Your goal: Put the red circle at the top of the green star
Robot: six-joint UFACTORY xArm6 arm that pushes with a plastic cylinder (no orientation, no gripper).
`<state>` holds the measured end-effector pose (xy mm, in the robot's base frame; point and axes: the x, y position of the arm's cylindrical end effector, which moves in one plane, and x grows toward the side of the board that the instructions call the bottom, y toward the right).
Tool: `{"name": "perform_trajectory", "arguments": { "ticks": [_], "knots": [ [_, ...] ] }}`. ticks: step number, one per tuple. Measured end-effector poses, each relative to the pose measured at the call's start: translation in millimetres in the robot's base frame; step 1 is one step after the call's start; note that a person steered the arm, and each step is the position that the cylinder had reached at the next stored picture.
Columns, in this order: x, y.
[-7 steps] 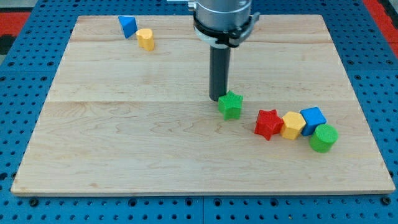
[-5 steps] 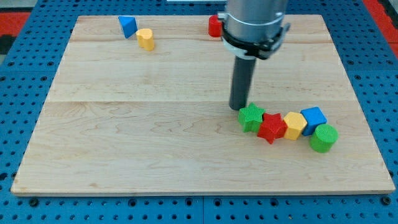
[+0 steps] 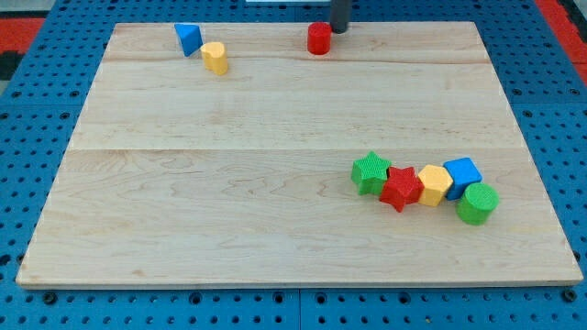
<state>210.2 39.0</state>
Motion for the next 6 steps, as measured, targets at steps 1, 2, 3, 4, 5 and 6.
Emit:
{"name": "perform_trajectory", "arguments": {
  "ticks": [1,2,3,4,5,6],
  "knots": [
    [31,-51],
    [43,-69],
    [100,-97],
    [168,-134],
    [205,-95],
    [193,-70]
  ]
}}
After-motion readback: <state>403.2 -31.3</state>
